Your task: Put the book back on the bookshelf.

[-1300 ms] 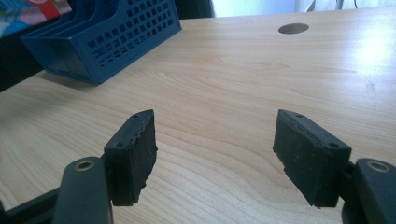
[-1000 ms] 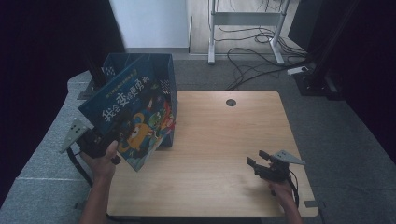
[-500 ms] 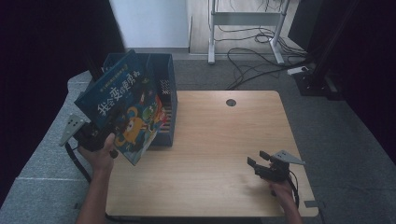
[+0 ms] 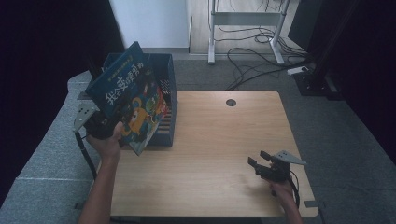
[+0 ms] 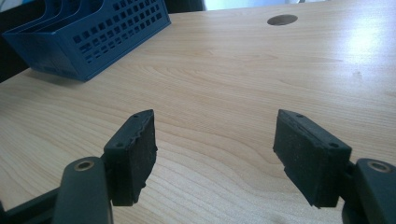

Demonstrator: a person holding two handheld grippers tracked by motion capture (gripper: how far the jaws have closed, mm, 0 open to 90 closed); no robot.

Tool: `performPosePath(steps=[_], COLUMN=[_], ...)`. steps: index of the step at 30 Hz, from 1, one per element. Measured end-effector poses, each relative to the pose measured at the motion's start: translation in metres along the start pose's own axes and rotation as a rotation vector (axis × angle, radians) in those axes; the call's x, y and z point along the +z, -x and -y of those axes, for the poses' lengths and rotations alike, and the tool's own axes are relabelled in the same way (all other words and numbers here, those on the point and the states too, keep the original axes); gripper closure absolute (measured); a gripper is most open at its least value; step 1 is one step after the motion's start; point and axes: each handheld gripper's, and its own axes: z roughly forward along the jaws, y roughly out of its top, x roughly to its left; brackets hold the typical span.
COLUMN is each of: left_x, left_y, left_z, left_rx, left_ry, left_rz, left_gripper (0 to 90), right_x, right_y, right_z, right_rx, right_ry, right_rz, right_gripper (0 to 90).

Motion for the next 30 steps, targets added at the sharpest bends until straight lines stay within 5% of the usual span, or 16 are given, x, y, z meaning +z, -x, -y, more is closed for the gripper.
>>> performPosePath(steps=[30], left_x=[0.051], left_y=[0.003], left_z=[0.005], left_rx=[0.008], left_ry=[-0.027], left_rz=[-0.096], left_gripper=[82.0], right_x=[0.002], right_y=[-0.003], right_z=[0.001], right_rx=[-0.022], right_ry=[-0.011], right_rz=[0.003], right_gripper=[29.7])
